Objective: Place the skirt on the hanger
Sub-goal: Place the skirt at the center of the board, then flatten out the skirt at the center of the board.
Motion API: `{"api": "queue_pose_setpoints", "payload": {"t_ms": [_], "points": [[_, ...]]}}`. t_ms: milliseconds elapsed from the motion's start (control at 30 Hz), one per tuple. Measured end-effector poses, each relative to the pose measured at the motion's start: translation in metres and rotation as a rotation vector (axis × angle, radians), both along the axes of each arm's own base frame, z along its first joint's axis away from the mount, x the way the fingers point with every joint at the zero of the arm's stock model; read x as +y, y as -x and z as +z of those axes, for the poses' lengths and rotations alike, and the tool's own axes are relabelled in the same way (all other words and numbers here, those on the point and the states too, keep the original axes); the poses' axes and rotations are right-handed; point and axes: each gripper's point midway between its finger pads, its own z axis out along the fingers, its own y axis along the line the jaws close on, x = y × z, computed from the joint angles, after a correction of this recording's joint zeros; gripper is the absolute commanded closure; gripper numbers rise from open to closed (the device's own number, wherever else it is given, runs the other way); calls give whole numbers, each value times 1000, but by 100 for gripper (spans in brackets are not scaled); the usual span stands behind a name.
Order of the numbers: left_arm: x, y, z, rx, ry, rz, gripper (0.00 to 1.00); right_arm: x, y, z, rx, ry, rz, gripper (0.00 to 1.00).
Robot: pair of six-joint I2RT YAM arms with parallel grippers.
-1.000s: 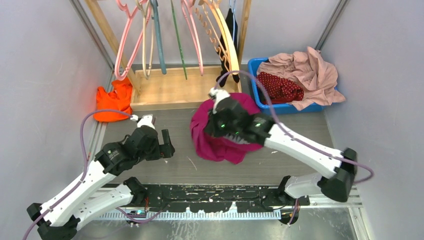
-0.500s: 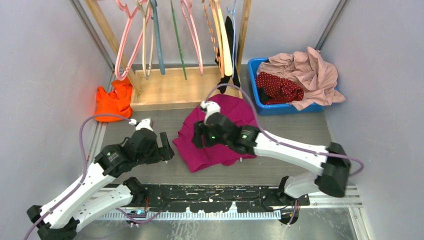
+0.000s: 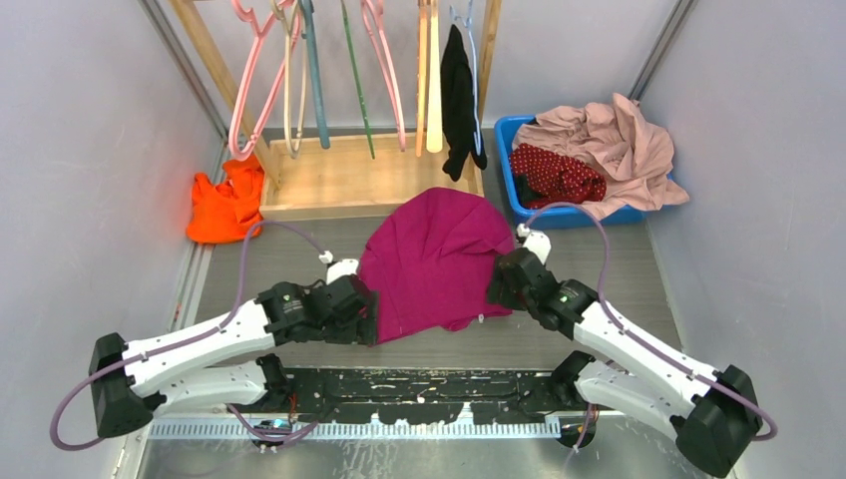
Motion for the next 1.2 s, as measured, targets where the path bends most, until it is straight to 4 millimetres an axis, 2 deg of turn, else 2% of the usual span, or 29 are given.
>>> {"api": "queue_pose_setpoints", "payload": {"t_ms": [100,300,500,533,633,700,867,933,967,1033,1133,1200], "points": [[-8,4,-7,4,0,-13,10,-15,10,-14,39,-5,-41,36],[-17,-1,-24,14,-50,0,8,-17,12,-28,71,-34,-79,35],[-24,-9,-36,-2,-64,14,9,-18,16,-55,113,-46,-105,33],[-23,-10,-38,-6,-68,18,11,-18,18,-59,120,-45,-109,33],[-19,-13,-44,-21,-88,32,27,-19,19,-66,127,-52,-126,40],[-17,-16,-46,-38,-97,43,40,-18,17,-66,120,-63,-132,48],[-13,-24,-44,-77,-113,67,58,-14,11,-62,96,-87,-135,63],[-12,-25,-44,-85,-117,71,71,-13,10,-61,89,-93,-136,72],[-12,-26,-44,-88,-118,75,83,-13,9,-60,85,-95,-136,75],[-11,-28,-43,-95,-121,83,99,-12,8,-59,81,-100,-135,78],[-8,-31,-43,-104,-129,84,100,-11,8,-55,70,-110,-131,82],[-7,-31,-41,-111,-126,85,93,-11,7,-49,61,-114,-127,84]]}}
